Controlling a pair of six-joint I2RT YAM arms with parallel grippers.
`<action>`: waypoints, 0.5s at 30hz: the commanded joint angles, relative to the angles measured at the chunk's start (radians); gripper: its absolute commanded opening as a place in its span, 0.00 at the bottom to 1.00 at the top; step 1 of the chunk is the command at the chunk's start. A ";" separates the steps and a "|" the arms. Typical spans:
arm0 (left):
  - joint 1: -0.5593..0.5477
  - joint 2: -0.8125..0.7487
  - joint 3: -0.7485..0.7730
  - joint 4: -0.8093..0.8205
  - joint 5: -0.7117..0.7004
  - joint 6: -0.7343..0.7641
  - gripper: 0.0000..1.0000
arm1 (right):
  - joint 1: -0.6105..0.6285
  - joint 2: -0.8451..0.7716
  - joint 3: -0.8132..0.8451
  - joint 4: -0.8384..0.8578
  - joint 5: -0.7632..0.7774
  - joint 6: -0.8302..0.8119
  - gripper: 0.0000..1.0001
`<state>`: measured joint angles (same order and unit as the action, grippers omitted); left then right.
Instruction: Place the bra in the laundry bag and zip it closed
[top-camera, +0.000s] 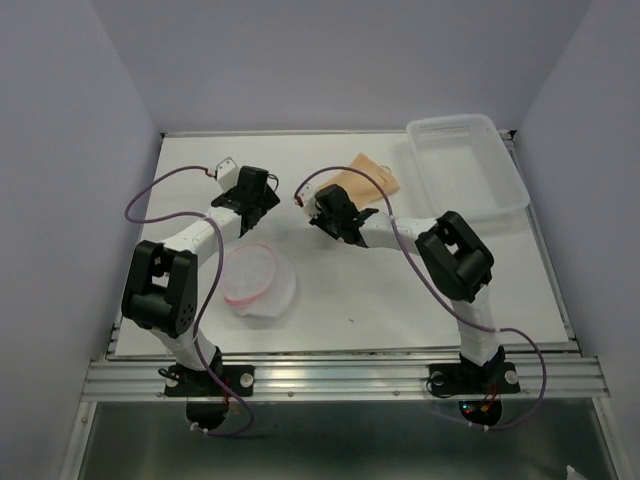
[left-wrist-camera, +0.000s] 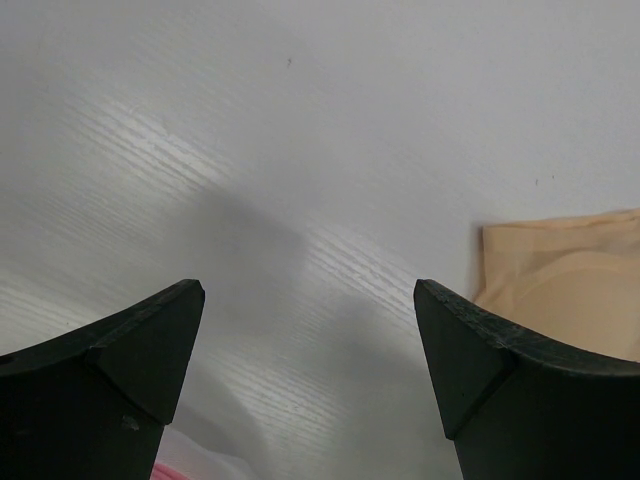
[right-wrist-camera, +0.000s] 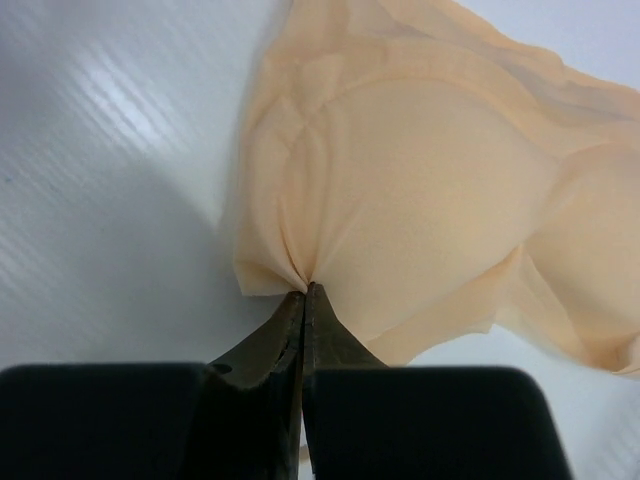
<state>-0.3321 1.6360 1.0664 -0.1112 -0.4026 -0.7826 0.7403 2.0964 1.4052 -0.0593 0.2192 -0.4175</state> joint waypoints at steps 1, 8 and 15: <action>-0.001 -0.062 0.040 0.002 -0.025 0.040 0.99 | 0.002 -0.091 0.006 0.119 0.066 0.110 0.01; -0.001 -0.142 0.017 0.065 0.024 0.080 0.99 | 0.002 -0.309 0.029 0.116 -0.095 0.350 0.01; 0.001 -0.220 0.007 0.048 -0.063 0.105 0.99 | 0.002 -0.447 0.051 0.070 -0.331 0.572 0.01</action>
<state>-0.3321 1.4738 1.0664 -0.0746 -0.3943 -0.7094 0.7391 1.7008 1.4288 -0.0139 0.0429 -0.0254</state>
